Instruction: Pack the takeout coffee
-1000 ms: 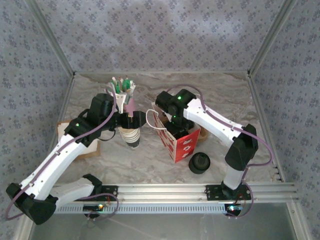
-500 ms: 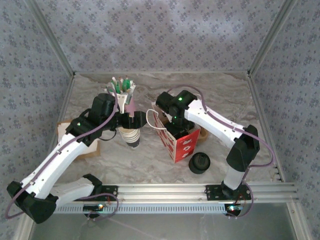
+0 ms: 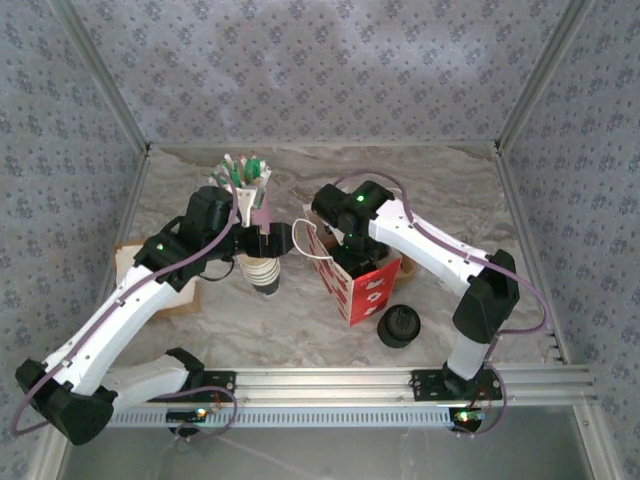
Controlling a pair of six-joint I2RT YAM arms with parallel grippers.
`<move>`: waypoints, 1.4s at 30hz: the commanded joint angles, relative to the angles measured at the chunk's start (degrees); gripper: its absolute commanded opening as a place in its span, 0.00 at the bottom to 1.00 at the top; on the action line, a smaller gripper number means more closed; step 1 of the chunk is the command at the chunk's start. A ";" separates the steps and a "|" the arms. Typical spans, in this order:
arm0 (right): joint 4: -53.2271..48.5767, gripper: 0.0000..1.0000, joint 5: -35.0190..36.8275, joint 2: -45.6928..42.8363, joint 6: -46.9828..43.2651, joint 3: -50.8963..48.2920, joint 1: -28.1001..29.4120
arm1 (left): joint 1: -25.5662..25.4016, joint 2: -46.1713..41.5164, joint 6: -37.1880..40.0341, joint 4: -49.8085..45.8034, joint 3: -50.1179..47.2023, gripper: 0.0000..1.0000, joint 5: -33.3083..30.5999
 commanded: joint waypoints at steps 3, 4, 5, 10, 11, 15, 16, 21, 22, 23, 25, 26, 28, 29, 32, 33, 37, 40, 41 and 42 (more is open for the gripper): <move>-0.21 0.67 -0.71 -1.65 -0.98 -0.59 0.30 | -0.45 0.33 0.04 1.36 1.31 0.99 0.00; -0.21 0.67 -0.73 -1.63 -1.06 -0.61 0.29 | -0.52 0.34 0.04 1.42 1.30 1.00 -0.05; -0.03 0.67 -0.70 -1.70 -1.09 -0.76 0.29 | -0.55 0.41 0.04 1.41 1.29 0.99 -0.05; 0.53 0.67 -0.79 -1.76 -1.18 -1.42 0.21 | -0.50 0.53 0.04 1.45 1.14 1.00 -0.05; 0.65 0.67 -0.85 -1.75 -1.24 -1.52 0.18 | -0.51 0.53 0.04 1.46 1.14 0.99 -0.05; 1.33 0.67 -1.10 -1.69 -1.35 -2.18 -0.01 | -0.58 0.44 -0.04 1.53 1.04 0.99 -0.14; 1.57 0.67 -1.21 -1.77 -1.29 -2.41 -0.04 | -0.51 0.44 -0.05 1.54 0.95 1.00 -0.14; 2.67 0.67 -1.50 -1.78 -1.62 -3.43 -0.39 | -0.61 0.35 -0.13 1.65 0.94 0.99 -0.14; 2.86 0.67 -1.57 -1.72 -1.70 -3.68 -0.42 | -0.63 0.32 -0.14 1.71 0.90 1.00 -0.14; 3.03 0.67 -1.77 -1.87 -1.71 -3.95 -0.44 | -0.66 0.17 -0.10 1.84 0.79 1.00 -0.06; 3.37 0.67 -1.85 -1.86 -1.80 -4.29 -0.55 | -0.70 -0.06 -0.12 2.11 0.73 0.99 0.03; 3.53 0.67 -1.93 -1.80 -1.80 -4.48 -0.62 | -0.73 -0.29 -0.06 2.46 0.62 0.99 0.18; 3.60 0.67 -2.03 -1.75 -1.80 -4.65 -0.62 | -0.94 -0.68 0.03 3.01 0.60 0.99 0.42; 3.64 0.67 -2.14 -1.80 -1.80 -4.75 -0.62 | -1.11 -0.85 0.28 3.20 0.80 0.99 0.47; 3.75 0.67 -2.22 -1.83 -1.85 -4.84 -0.73 | -1.76 -0.79 1.36 2.63 2.53 1.00 -0.03; 3.89 0.67 -2.20 -1.83 -1.80 -4.84 -0.68 | -2.13 -0.79 1.88 2.53 3.16 1.00 -0.34; 3.99 0.67 -2.31 -1.94 -1.86 -5.28 -0.75 | -3.90 -1.48 4.38 2.85 6.15 1.00 -2.17; 4.13 0.67 -2.34 -2.14 -1.80 -5.65 -0.79 | -5.03 -2.16 6.43 4.00 8.59 0.99 -3.46; 4.10 0.67 -2.29 -2.07 -1.81 -5.68 -0.79 | -5.34 -2.36 7.06 4.76 9.21 1.00 -3.69; 4.21 0.67 -2.33 -2.18 -1.80 -5.72 -0.79 | -5.52 -2.41 7.60 5.55 9.76 1.00 -3.74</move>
